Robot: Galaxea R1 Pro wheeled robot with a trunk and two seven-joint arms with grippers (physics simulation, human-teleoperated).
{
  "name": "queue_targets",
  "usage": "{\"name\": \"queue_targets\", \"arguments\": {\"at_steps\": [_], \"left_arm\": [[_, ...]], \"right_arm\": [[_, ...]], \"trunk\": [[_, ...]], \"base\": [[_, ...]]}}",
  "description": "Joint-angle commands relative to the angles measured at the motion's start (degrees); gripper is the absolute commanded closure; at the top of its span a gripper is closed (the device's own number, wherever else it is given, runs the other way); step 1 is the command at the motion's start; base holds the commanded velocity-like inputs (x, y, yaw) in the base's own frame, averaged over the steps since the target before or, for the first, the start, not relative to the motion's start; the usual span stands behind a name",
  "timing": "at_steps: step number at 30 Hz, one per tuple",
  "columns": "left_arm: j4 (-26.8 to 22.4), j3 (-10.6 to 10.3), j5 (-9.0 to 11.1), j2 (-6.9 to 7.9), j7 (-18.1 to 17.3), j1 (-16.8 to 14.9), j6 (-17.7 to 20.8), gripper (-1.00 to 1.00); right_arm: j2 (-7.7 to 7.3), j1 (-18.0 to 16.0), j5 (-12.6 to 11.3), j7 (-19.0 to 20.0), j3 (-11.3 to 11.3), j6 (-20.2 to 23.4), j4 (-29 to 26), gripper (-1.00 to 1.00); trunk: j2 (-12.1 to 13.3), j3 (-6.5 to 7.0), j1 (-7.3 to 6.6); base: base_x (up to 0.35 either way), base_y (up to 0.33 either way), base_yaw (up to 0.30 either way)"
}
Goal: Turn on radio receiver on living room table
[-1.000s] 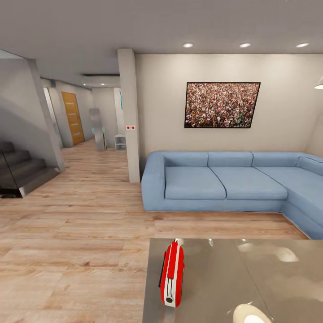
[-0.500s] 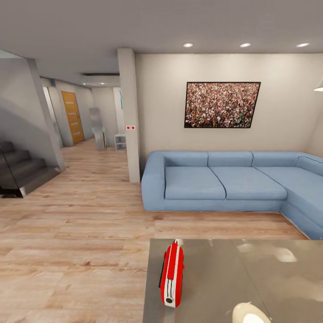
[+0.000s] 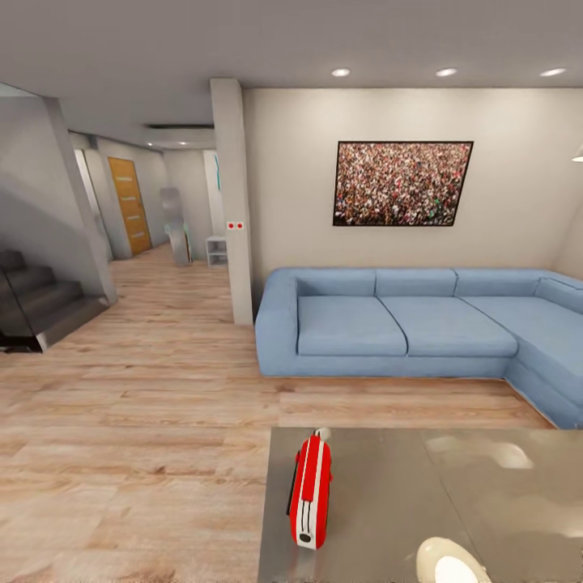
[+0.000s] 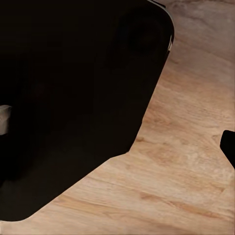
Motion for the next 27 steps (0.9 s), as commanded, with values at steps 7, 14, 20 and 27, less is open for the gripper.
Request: {"name": "queue_targets", "arguments": {"at_steps": [7, 14, 20, 27], "left_arm": [[0.0, 0.0, 0.0, 0.03, 0.0, 0.0, 0.0, -1.0], [0.0, 0.0, 0.0, 0.03, 0.0, 0.0, 0.0, -1.0], [0.0, 0.0, 0.0, 0.05, 0.0, 0.0, 0.0, -1.0], [0.0, 0.0, 0.0, 0.04, 0.0, 0.0, 0.0, -1.0]], "right_arm": [[-0.05, 0.0, 0.0, 0.0, 0.0, 0.0, 0.0, -1.0], [-0.06, 0.0, 0.0, 0.0, 0.0, 0.0, 0.0, -1.0], [-0.06, 0.0, 0.0, 0.0, 0.0, 0.0, 0.0, -1.0], [-0.06, 0.0, 0.0, 0.0, 0.0, 0.0, 0.0, -1.0]], "trunk": [[2.8, 0.6, -1.55], [5.6, 1.2, -3.08], [8.0, 1.72, -4.4], [10.8, 2.32, -5.94]], "base": [[0.0, 0.0, 0.0], [0.0, 0.0, 0.0], [0.0, 0.0, 0.0], [0.0, 0.0, 0.0]]}}
